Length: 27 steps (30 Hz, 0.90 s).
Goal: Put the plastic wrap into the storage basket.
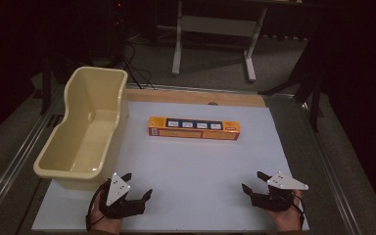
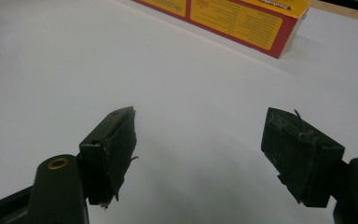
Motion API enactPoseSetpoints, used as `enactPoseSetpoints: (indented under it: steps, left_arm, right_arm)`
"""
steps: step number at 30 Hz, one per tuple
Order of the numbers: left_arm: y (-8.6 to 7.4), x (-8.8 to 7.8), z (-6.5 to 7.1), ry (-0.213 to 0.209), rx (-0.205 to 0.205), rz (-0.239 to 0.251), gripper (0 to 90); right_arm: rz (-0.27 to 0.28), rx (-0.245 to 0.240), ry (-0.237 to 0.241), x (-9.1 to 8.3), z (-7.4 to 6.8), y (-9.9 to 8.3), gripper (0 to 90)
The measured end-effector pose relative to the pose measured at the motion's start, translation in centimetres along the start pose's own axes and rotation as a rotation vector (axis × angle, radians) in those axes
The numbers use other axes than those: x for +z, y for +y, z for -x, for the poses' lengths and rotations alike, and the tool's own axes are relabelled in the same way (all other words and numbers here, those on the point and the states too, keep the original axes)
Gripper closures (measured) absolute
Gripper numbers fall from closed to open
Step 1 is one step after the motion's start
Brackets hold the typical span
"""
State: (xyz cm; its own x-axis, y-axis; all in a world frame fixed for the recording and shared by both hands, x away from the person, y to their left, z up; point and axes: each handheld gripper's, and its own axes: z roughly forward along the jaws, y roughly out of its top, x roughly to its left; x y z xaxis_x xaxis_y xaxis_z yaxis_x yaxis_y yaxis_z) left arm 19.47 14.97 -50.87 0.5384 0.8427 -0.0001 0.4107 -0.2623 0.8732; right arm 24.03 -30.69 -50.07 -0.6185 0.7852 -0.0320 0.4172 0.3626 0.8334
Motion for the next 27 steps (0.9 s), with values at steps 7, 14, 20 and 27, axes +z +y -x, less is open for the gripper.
enactPoseSetpoints:
  steps: [7, 14, 20, 27]
  left_arm:
    - [0.0, 0.0, 0.0, -0.004, 0.003, 0.001, 15.5]
    - [0.0, 0.1, 0.0, -0.001, -0.001, -0.004, 15.5]
    - [0.0, 0.1, 0.0, 0.000, -0.002, -0.007, 15.5]
    - [-0.1, 0.0, -0.1, -0.003, -0.005, -0.006, 15.6]
  right_arm:
    - [-0.024, -0.022, 0.030, 0.5, -0.2, 0.3, 26.9]
    - [-0.042, -0.082, 0.058, 1.4, -0.4, 1.6, 30.4]
    - [-0.073, -0.151, 0.075, 2.7, -0.5, 3.2, 30.8]
    - [-0.087, -0.191, 0.084, 4.6, -0.3, 5.2, 30.3]
